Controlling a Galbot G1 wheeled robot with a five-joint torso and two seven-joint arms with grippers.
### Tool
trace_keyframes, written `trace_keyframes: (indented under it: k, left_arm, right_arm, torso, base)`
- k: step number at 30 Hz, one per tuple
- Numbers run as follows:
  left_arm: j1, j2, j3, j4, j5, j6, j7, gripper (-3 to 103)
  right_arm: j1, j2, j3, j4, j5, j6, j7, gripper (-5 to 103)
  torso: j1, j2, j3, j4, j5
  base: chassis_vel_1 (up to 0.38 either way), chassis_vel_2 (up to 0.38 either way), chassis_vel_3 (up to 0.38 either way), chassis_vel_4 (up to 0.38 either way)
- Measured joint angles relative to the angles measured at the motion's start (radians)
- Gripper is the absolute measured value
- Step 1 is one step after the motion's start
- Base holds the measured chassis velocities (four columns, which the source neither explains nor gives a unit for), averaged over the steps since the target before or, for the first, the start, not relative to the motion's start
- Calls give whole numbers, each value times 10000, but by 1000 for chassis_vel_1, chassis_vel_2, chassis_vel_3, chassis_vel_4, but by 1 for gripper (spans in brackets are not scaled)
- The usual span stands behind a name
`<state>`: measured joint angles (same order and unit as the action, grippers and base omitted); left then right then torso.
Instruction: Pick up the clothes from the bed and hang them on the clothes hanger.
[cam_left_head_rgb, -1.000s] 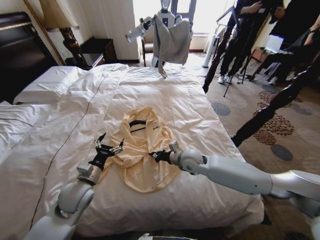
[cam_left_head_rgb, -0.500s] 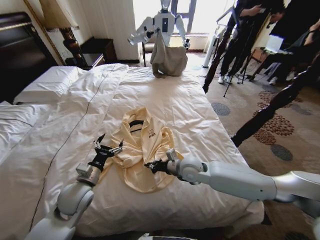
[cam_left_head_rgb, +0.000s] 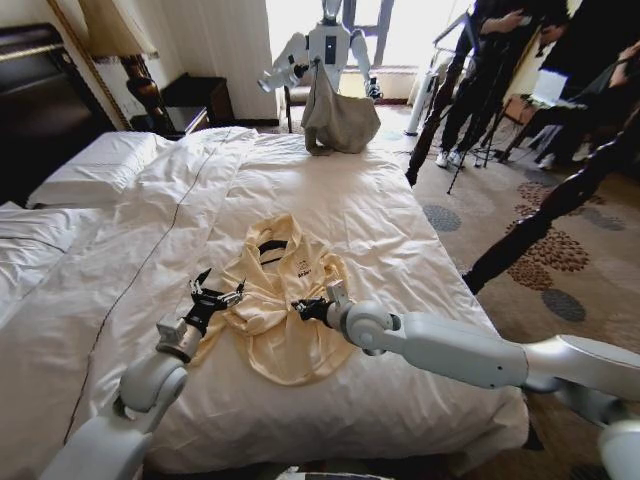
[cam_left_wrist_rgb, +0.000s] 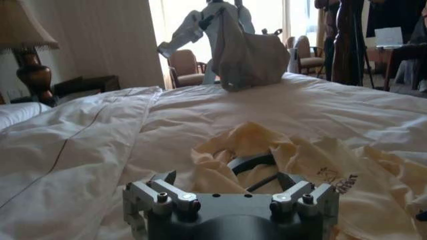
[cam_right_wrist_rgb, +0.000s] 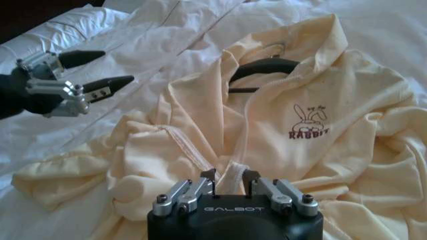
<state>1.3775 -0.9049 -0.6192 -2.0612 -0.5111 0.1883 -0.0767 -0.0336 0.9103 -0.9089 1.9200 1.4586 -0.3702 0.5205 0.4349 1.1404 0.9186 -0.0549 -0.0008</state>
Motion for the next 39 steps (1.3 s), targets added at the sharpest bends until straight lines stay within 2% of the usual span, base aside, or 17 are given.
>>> trace_keyframes:
  k: [2, 3, 4, 6, 9, 13, 15, 16, 18, 20, 26, 34, 39]
  left_arm:
    - [-136, 54, -87, 259, -352, 107, -104, 100]
    - [-278, 102, -194, 519, -683, 183, -349, 100]
    - [-278, 102, -194, 519, -683, 183, -349, 100]
    - [-511, 173, -218, 837, -944, 260, -554, 100]
    - [-1032, 289, 52, 1254, -1125, 367, -615, 100]
    - [-1872, 332, 738, 1522, -1417, 598, -609, 100]
    - [-1997, 324, 881, 1536, -1434, 624, -606, 100]
    - [-2235, 290, 1175, 1552, -1441, 659, -600, 100]
    - [-2311, 282, 1270, 1553, -1440, 669, -598, 100]
    - [-2488, 278, 1487, 1553, -1436, 701, -581, 100]
    - [-2636, 314, 1577, 1582, -1407, 709, -462, 100]
    - [-3061, 290, 1912, 1746, -1379, 752, -388, 100]
    - [-3639, 175, 2417, 1862, -1396, 884, -438, 100]
  right_arm:
    - [34, 164, 111, -89, 2, 18, -32, 33]
    - [38, 394, 297, -203, 18, 58, -46, 38]
    - [38, 394, 297, -203, 18, 58, -46, 38]
    - [56, 555, 547, -252, 104, 98, -24, 49]
    - [75, 368, 738, -41, 265, 193, 156, 54]
    - [62, -222, 1061, 230, 500, 254, 377, 78]
    - [48, -308, 1114, 251, 535, 254, 432, 78]
    - [17, -452, 1223, 292, 602, 255, 525, 88]
    - [3, -495, 1271, 300, 633, 255, 548, 88]
    - [-23, -600, 1351, 375, 730, 249, 571, 99]
    - [73, -722, 1099, 603, 710, 91, 593, 100]
    - [308, 103, 1401, -457, 160, 65, 735, 100]
    - [235, 157, 1577, -897, -174, 66, 890, 100]
  torso:
    - [-1, 0, 0, 2, 0]
    - [-1, 0, 0, 7, 3]
    - [-1, 0, 0, 7, 3]
    - [0, 0, 0, 15, 1]
    - [0, -1, 1, 13, -1]
    - [-1, 1, 0, 0, 8]
    - [0, 1, 0, 0, 8]
    - [0, 1, 1, 1, 5]
    - [0, 1, 1, 2, 4]
    - [-1, 2, 0, 7, 4]
    - [-2, 2, 0, 4, 4]
    - [-2, 2, 0, 9, 3]
    - [-2, 2, 0, 7, 5]
  base:
    - [0, 0, 0, 0]
    - [0, 0, 0, 0]
    - [0, 0, 0, 0]
    - [0, 0, 0, 0]
    - [0, 0, 0, 0]
    - [0, 0, 0, 0]
    - [0, 0, 0, 0]
    - [0, 0, 0, 0]
    - [0, 0, 0, 0]
    - [0, 0, 0, 0]
    - [0, 0, 0, 0]
    - [0, 0, 0, 0]
    - [0, 0, 0, 0]
